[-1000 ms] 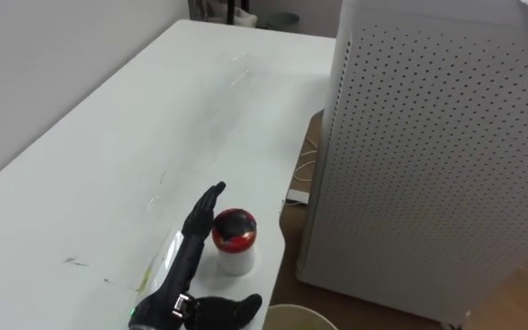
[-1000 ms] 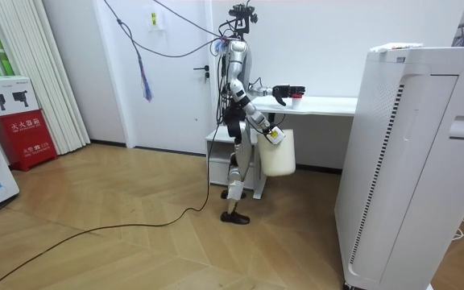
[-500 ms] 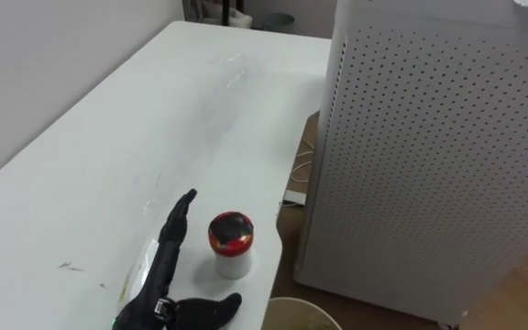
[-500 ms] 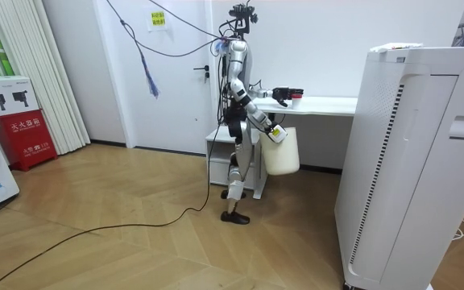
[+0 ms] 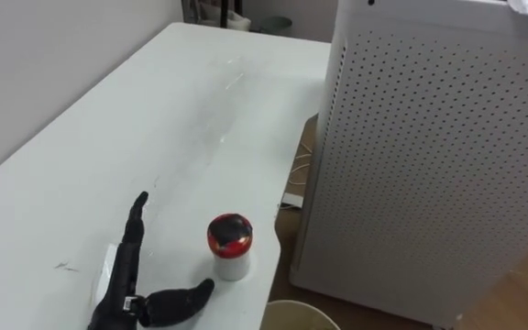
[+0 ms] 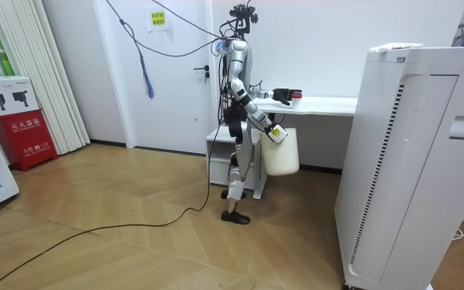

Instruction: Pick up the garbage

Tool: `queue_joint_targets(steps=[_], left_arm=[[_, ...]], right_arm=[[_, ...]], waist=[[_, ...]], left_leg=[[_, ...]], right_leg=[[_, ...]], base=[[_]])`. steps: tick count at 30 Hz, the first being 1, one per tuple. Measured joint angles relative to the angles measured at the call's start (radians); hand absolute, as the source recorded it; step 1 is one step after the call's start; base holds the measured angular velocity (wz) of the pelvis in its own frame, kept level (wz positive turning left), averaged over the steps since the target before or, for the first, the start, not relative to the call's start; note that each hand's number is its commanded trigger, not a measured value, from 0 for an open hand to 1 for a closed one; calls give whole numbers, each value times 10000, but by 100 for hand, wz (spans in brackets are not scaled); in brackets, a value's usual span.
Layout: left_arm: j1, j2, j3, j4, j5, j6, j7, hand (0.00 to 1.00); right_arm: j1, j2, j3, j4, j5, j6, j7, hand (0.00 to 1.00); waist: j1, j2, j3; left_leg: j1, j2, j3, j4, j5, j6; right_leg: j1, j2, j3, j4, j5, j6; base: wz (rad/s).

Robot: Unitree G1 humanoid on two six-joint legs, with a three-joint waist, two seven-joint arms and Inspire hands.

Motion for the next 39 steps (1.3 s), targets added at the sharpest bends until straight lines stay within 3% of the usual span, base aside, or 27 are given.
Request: queue_joint_targets(steps=[9, 23, 24, 26, 34, 39], left_arm=[[-254, -92, -575, -19, -1211, 160, -300, 0], [-657, -275, -1035, -12, -1418, 225, -949, 0], [-667, -266, -1177, -12, -1517, 266, -971, 18], [-666, -269, -1352, -8, -1580, 444, -1056, 100], [-709, -174, -1131, -8, -1729, 595, -1139, 100], [-774, -191, -1107, -8, -1720, 748, -1132, 100]], right_arm=[[-2, 13, 258, -40, -71, 21, -7, 100], [-12, 48, 562, -90, -275, 21, 6, 100], [-13, 49, 644, -90, -284, 31, 29, 100], [-36, 52, 735, -90, -302, 113, 58, 100], [-36, 73, 743, -90, -306, 434, 135, 100], [-36, 73, 744, -106, -297, 438, 104, 100]], waist=[[-139, -20, -21], [-282, 119, 36], [-294, 122, 35], [-340, 121, 35], [-509, 120, 34], [-512, 116, 34]], left_leg=[[-38, 2, -10, 7, 0, -1], [-29, 1, 56, -32, -1, 0], [-29, 1, 61, -32, -1, 0], [-33, 0, 61, -32, -1, 0], [-32, -1, 64, -25, 0, 0], [-31, -1, 64, -25, 0, 0]], right_leg=[[-2, -16, -119, 3, 17, -26], [-64, 1, 10, 7, 18, -28], [-70, 2, 6, 9, 18, -28], [-71, 2, 6, 9, 18, -28], [-71, 1, 8, 17, 18, -28], [-68, 0, 16, 19, 18, -27]], base=[[0], [-1], [0], [0], [0], [0]])
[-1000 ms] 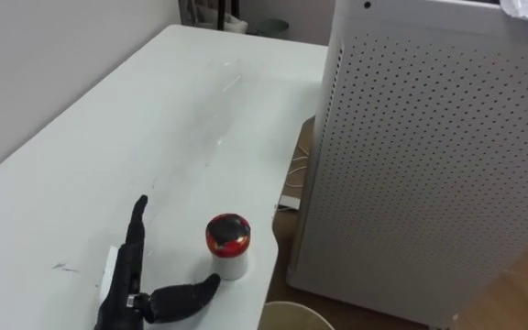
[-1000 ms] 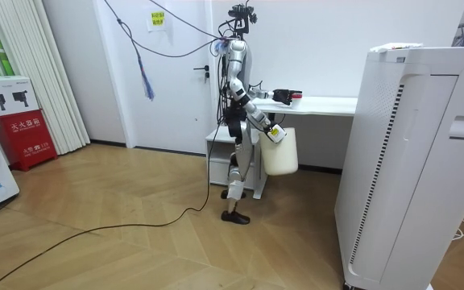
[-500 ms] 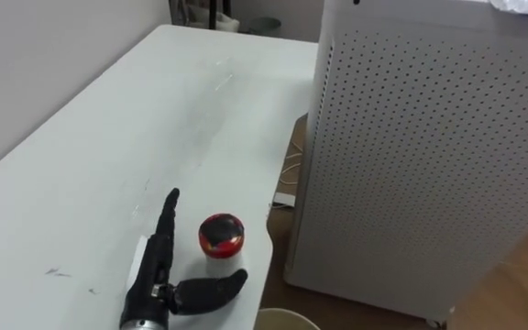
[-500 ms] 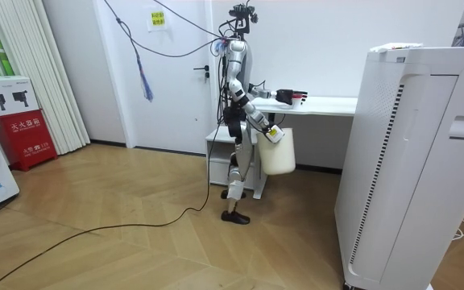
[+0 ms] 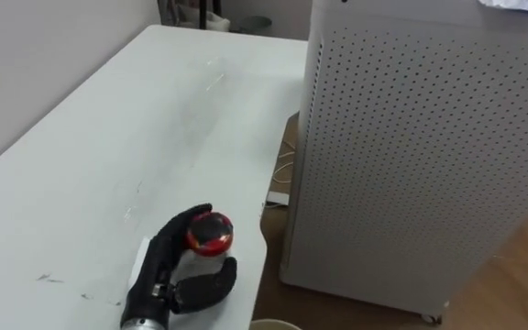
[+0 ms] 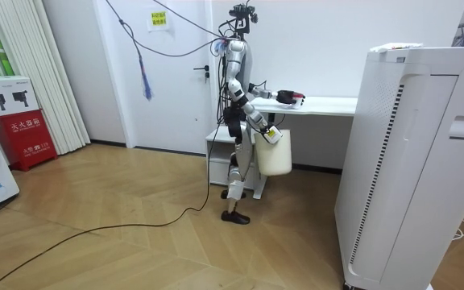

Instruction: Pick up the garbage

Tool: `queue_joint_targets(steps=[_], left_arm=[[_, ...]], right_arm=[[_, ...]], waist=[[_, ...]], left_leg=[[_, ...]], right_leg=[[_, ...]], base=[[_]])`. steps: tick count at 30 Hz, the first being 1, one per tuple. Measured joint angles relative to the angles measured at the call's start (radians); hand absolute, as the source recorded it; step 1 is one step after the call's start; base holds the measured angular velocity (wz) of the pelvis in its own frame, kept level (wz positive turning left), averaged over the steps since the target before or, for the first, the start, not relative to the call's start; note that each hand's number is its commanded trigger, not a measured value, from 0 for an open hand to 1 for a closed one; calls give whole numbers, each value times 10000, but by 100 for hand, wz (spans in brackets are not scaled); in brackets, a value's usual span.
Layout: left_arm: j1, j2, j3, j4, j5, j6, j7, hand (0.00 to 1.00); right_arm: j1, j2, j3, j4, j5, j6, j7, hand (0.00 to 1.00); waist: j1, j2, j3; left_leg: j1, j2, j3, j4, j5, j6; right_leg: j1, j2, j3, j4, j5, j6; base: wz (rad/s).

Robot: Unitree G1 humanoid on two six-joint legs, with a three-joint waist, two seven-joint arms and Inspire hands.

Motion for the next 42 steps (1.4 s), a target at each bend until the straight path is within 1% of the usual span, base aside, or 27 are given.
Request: queue_joint_targets(steps=[4, 8, 11, 15, 19, 23, 24, 26, 29, 31, 32, 36, 39, 42], left_arm=[[-162, -6, -26, 0, 0, 180, -44, 100], [-201, -34, -28, 0, 0, 227, -139, 100], [-229, -38, -63, 0, 7, 260, -341, 100], [-233, -125, -143, -1, 7, 260, -639, 100], [-236, -118, -255, -11, -15, 260, -993, 100], [-242, -160, -219, -335, 1, 270, -1330, 100], [-257, -166, -200, -506, 11, 270, -1434, 100], [-294, -171, -174, -642, -4, 293, -1713, 100], [-339, -210, -172, -921, -4, 557, -2109, 100], [-353, -210, -293, -1273, -38, 661, -2331, 100], [-353, -204, -347, -1358, -86, 661, -2389, 100], [-368, -230, -998, -1549, -199, 663, -2701, 100], [-369, -235, -1376, -1549, -199, 677, -2963, 100], [-365, -214, -1449, -1547, -201, 709, -3141, 100]], right_arm=[[-1, 29, 0, -45, 2, 0, -101, 100], [0, 78, -2, -47, 10, -1, -185, 100], [-1, 132, -3, -53, 36, -2, -283, 100], [-21, 149, -20, -53, 47, -10, -476, 100], [-29, 136, -46, -64, 191, -10, -808, 100], [-79, 129, -477, -71, 390, -10, -896, 100], [-122, 132, -681, -39, 394, -10, -913, 100], [-199, 120, -894, 85, 395, -10, -977, 100], [-322, 102, -921, 97, 436, -10, -1177, 100], [-525, 80, -917, 97, 519, -9, -1266, 100], [-598, 81, -916, 96, 517, -9, -1282, 100], [-1070, 85, -892, 94, 569, -9, -1394, 100], [-1259, 83, -893, 84, 604, -12, -1644, 100], [-1303, 78, -895, 79, 791, -11, -1763, 100]], waist=[[-2, -17, 2], [-8, -36, 9], [-23, -41, 13], [-24, -50, 19], [-45, -100, 37], [-105, -165, 36], [-110, -189, 48], [-113, -195, 47], [-133, -251, 70], [-237, -327, 105], [-282, -347, 93], [-575, -392, 84], [-651, -391, 83], [-630, -380, 77]], left_leg=[[-1, 0, 2, 10, 0, 0], [0, 1, 14, 17, 0, 0], [-3, 2, 22, 18, 0, 0], [0, 2, 25, 16, 0, 0], [-49, 6, 23, 25, 0, 0], [-183, 8, 24, 50, 0, 1], [-202, 11, 30, 57, 0, 1], [-190, 15, 56, 71, 0, 1], [-184, 46, 172, 71, 0, 0], [-283, 52, 182, 88, 0, 0], [-341, 53, 187, 101, 0, 0], [-375, 56, 240, 114, 0, 0], [-370, 72, 299, 114, 0, 0], [-336, 109, 419, 112, 0, 0]], right_leg=[[0, 0, 6, 0, 0, 0], [-2, 0, 7, -1, 0, 0], [-6, 0, 3, -4, 0, 0], [-14, 0, 9, -3, 0, 0], [-69, -3, 12, 9, 0, 0], [-185, -8, 4, 23, 1, -2], [-210, -7, 12, 26, 5, -8], [-196, -7, 24, 25, 5, -8], [-219, 12, 75, 11, 8, -13], [-324, 14, 71, 23, 17, -25], [-381, 14, 72, 33, 21, -30], [-425, 14, 100, 34, 36, -34], [-451, 33, 163, 34, 37, -35], [-452, 67, 267, 18, 49, -55]], base=[[0], [0], [0], [0], [0], [0], [0], [-2], [-7], [-2], [0], [-3], [-7], [-9]])
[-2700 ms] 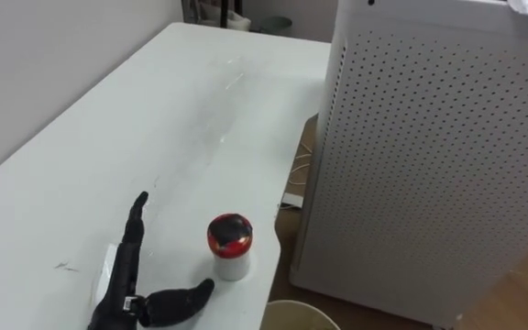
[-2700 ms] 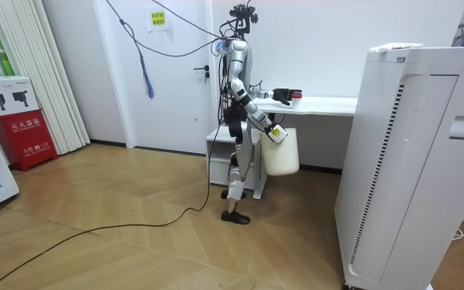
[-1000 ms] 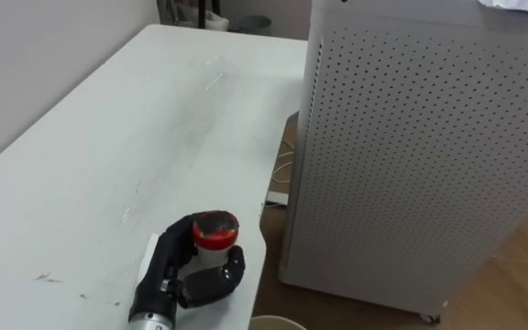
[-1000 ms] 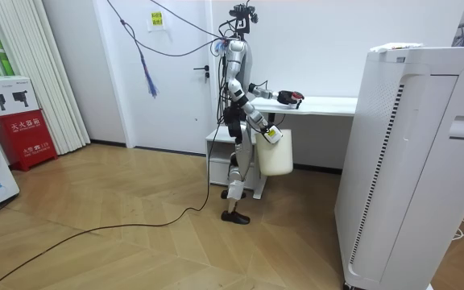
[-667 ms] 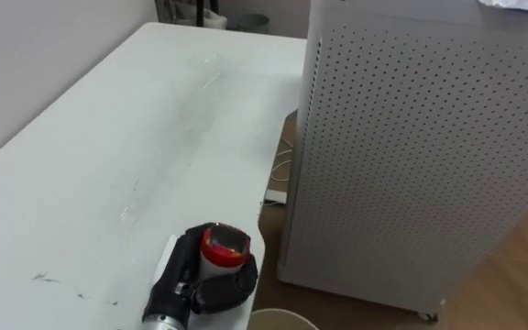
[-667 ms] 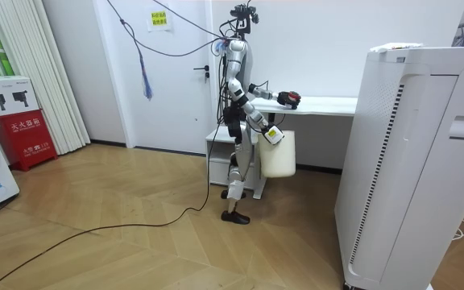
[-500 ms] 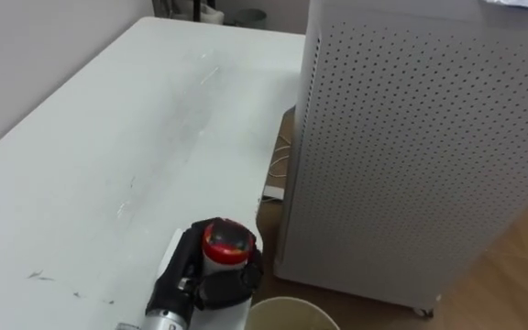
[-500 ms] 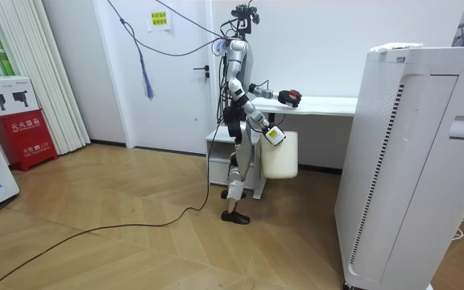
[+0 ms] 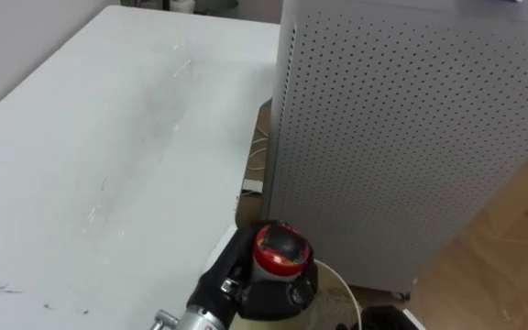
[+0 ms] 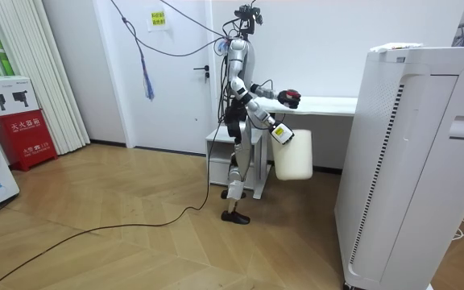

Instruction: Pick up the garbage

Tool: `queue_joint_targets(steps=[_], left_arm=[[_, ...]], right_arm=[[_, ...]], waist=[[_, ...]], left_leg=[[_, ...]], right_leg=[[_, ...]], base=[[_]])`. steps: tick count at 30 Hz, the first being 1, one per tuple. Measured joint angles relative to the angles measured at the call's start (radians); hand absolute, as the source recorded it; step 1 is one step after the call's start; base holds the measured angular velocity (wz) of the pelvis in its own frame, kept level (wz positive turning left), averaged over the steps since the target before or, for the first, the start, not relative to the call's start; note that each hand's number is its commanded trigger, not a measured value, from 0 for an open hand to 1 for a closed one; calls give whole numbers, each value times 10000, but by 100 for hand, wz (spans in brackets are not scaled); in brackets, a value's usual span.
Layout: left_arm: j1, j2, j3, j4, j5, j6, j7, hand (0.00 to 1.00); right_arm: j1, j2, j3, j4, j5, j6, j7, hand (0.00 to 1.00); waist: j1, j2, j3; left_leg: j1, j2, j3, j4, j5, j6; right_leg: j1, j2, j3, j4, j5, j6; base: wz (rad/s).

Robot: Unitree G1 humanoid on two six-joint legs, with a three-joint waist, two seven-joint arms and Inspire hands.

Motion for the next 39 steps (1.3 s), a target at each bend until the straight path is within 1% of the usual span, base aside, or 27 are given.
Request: queue_joint_targets(steps=[5, 8, 9, 10, 11, 12, 14, 17, 19, 23, 27, 29, 36, 39], left_arm=[[0, -2, -11, 0, -1, 108, -219, 100], [0, -36, -50, 0, -1, 237, -364, 100], [0, -49, -72, -1, 6, 272, -418, 80], [0, -67, -119, 0, 7, 282, -429, 14], [0, -84, -151, 0, 13, 282, -435, 0], [16, -147, -171, 0, 16, 287, -474, 0], [38, -225, -178, -1, 17, 288, -536, 0], [89, -236, -264, 0, 27, 288, -587, 0], [90, -238, -290, -1, 37, 288, -600, 0], [76, -276, -342, -2, 39, 290, -606, 0], [70, -276, -473, -2, 30, 290, -609, 0], [57, -282, -575, -2, 30, 290, -621, 0], [61, -229, -573, -2, 23, 291, -627, 0], [42, -225, -570, -2, 26, 290, -627, 0]], right_arm=[[-5, -18, -6, 0, 18, 0, -162, 100], [-9, -17, -6, 0, 22, -1, -192, 100], [-9, -18, -6, 0, 20, 0, -195, 100], [-9, -17, -5, 0, 18, 0, -196, 100], [-11, -17, -8, -1, 5, 0, -197, 100], [-22, -17, -9, -3, -5, 0, -198, 100], [-23, -9, -9, -86, -6, 0, -190, 100], [-23, -4, -9, -275, -19, 0, -162, 100], [-31, 3, -10, -399, -2, -8, -124, 100], [-33, 5, -22, -438, 7, -13, -126, 100], [-32, 1, 17, -559, -27, -7, -146, 100], [-25, -2, 64, -541, -103, 61, -103, 100], [-26, 31, 24, -608, -50, 21, -198, 100], [-26, 33, 30, -608, -49, 19, -203, 100]], waist=[[-21, 33, -13], [-25, 67, -30], [-25, 99, -50], [-31, 144, -77], [-48, 162, -88], [-56, 194, -98], [-60, 212, -92], [-115, 218, -86], [-249, 216, -86], [-291, 221, -85], [-322, 254, -66], [-318, 263, -61], [-429, 282, -63], [-430, 308, -47]], left_leg=[[66, 7, 115, -1, 0, 0], [57, 8, 116, 0, 0, 0], [49, 8, 116, 0, 0, 0], [41, 6, 118, 0, 0, 0], [40, 4, 122, 0, 0, 0], [40, 3, 129, 0, 0, 0], [51, 7, 169, -1, 0, 0], [124, 8, 338, -8, 0, 0], [134, 7, 363, -7, 0, 0], [99, 14, 388, -14, -1, -1], [42, 16, 410, -22, -1, -1], [6, 15, 409, -28, -1, -1], [50, 13, 419, -34, 0, -1], [34, 12, 413, -53, 0, 0]], right_leg=[[26, 3, 57, -1, 1, -1], [14, 1, 56, 3, 1, -2], [3, 1, 55, 11, 3, -3], [-10, 1, 57, 17, 4, -4], [-20, -1, 58, 28, 4, -4], [-43, -3, 66, 67, 3, -4], [-97, 5, 135, 140, 3, -4], [-109, 10, 260, 187, 3, -3], [-118, 7, 265, 217, 9, 3], [-218, 9, 265, 318, 12, 3], [-293, 3, 262, 353, 15, -2], [-320, 0, 259, 351, 15, -1], [-257, 0, 248, 294, 14, -1], [-258, -9, 204, 281, 14, 0]], base=[[-4], [0], [0], [0], [0], [-4], [-9], [-12], [-2], [-1], [-1], [0], [0], [1]])
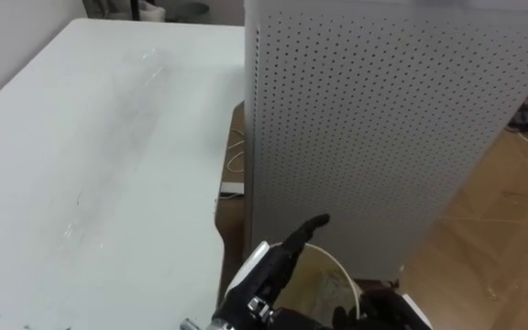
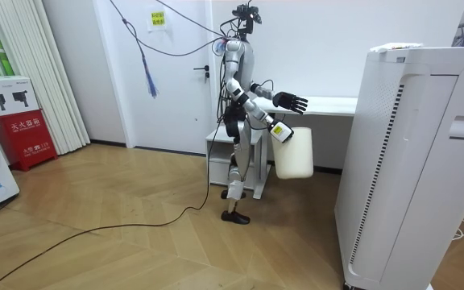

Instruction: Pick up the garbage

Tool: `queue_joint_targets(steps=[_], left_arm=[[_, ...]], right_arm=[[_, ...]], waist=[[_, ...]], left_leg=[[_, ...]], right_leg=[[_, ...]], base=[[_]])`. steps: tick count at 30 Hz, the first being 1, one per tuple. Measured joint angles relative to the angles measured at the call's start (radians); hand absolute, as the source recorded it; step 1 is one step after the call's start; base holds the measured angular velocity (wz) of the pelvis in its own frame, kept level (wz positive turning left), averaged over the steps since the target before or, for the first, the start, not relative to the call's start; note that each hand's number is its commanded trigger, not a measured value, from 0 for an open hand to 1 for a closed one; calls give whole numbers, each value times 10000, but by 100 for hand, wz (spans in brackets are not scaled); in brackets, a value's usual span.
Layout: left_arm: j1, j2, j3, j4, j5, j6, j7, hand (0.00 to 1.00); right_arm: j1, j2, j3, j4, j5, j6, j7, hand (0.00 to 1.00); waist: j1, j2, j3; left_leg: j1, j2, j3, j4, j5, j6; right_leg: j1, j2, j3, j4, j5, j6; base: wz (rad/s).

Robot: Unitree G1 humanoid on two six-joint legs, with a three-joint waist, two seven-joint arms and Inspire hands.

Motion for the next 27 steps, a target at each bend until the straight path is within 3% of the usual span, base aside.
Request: queue_joint_targets(steps=[12, 20, 25, 27], left_arm=[[0, 83, 341, -7, 2, 0, 2, 0], [7, 100, 525, -8, 88, -1, 23, 0], [23, 112, 1232, -6, 187, -5, 78, 0], [14, 101, 1530, -8, 473, -12, 92, 0]], right_arm=[[2, -12, -13, -136, 48, 0, -1, 100], [23, -11, -30, -153, 44, 0, -269, 100], [34, 116, -136, -187, 90, 0, -361, 100], [32, 111, -138, -260, 86, 0, -347, 100]], waist=[[29, 22, 10], [201, -12, -2], [239, -120, 10], [275, -149, -5]], left_leg=[[57, -10, 1, -10, 0, 0], [254, -19, 318, -12, -1, 1], [383, -52, 1306, 66, -51, 79], [232, -37, 1812, 149, -74, 127]], right_leg=[[-9, 7, 45, 41, 0, 0], [-88, 28, 368, 225, 0, 1], [-642, 91, 811, 763, 76, -17], [-948, 151, 848, 648, 422, -50]], base=[[0], [-14], [-52], [-76]])
